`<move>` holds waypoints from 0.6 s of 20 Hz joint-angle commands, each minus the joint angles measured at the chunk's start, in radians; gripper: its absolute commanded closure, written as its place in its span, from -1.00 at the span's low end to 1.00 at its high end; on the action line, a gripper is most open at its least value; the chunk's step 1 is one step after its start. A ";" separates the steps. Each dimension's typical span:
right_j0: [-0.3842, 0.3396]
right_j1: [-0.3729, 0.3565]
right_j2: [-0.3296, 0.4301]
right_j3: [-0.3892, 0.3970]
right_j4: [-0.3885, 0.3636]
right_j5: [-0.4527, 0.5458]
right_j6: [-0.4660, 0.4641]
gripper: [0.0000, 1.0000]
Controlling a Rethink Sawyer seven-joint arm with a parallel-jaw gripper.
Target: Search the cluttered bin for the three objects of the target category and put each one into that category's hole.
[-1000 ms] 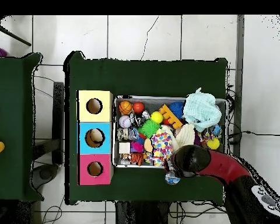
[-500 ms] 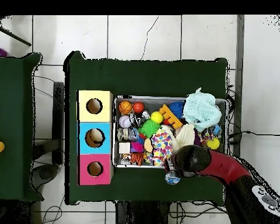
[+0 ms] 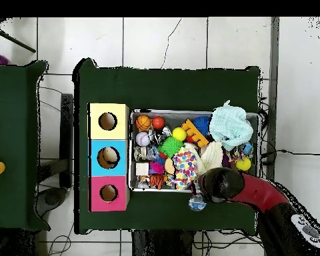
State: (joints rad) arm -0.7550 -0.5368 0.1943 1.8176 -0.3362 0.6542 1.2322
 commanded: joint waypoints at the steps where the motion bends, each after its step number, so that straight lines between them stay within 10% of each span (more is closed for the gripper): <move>1: 0.021 -0.004 0.018 0.005 -0.055 0.021 0.030 -1.00; 12: 0.075 -0.187 0.010 -0.058 -0.041 0.299 -0.043 -1.00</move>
State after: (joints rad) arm -0.7020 -0.6272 0.1924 1.8183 -0.3378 0.7810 1.2322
